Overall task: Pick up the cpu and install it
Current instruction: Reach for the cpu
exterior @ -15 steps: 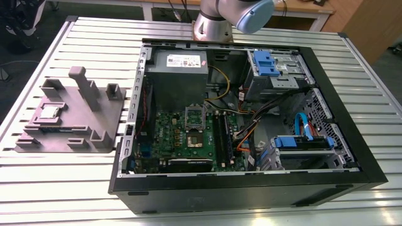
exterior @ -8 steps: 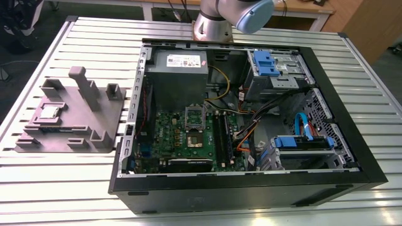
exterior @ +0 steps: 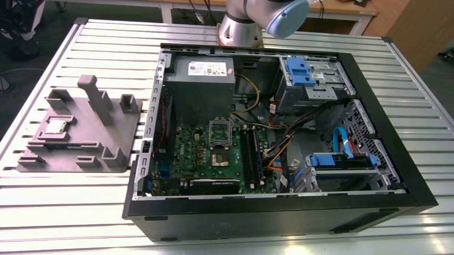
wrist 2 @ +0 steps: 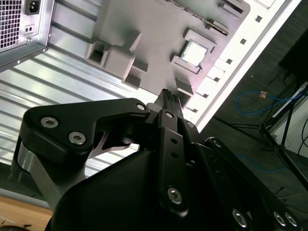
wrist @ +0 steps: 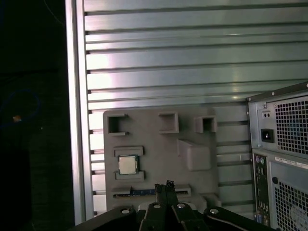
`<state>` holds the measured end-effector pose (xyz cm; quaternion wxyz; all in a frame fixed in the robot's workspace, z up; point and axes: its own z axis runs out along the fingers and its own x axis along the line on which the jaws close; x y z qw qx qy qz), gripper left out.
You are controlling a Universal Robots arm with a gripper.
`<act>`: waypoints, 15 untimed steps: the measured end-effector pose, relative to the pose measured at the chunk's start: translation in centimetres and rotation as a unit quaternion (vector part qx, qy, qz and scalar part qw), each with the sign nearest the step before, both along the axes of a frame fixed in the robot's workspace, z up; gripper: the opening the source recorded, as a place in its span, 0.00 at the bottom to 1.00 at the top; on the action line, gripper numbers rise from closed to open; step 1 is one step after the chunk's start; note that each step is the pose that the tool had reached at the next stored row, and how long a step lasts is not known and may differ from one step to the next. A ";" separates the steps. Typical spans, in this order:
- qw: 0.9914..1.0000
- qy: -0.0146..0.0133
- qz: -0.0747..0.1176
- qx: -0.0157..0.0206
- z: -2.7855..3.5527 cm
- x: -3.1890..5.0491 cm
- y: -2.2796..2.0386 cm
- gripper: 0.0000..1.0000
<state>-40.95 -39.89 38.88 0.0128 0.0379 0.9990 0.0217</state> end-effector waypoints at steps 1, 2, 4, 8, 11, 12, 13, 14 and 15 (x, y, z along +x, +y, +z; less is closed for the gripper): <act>1.000 0.000 0.000 0.000 0.00 -0.05 0.00 0.11; 1.000 0.000 0.000 0.000 0.00 -0.10 0.00 0.11; 1.000 0.000 0.000 0.000 0.00 -0.19 0.00 0.11; 1.000 0.000 0.000 0.000 -0.01 -0.39 0.00 0.11; 1.000 0.000 0.000 0.000 -0.01 -0.53 0.00 0.11; 1.000 0.000 0.000 0.000 0.00 -0.57 0.00 0.11; 1.000 0.000 0.000 0.000 0.00 -0.60 0.00 0.11; 1.000 0.000 0.000 0.000 0.00 -0.62 0.00 0.11; 1.000 0.000 0.000 0.000 -0.01 -0.63 0.00 0.11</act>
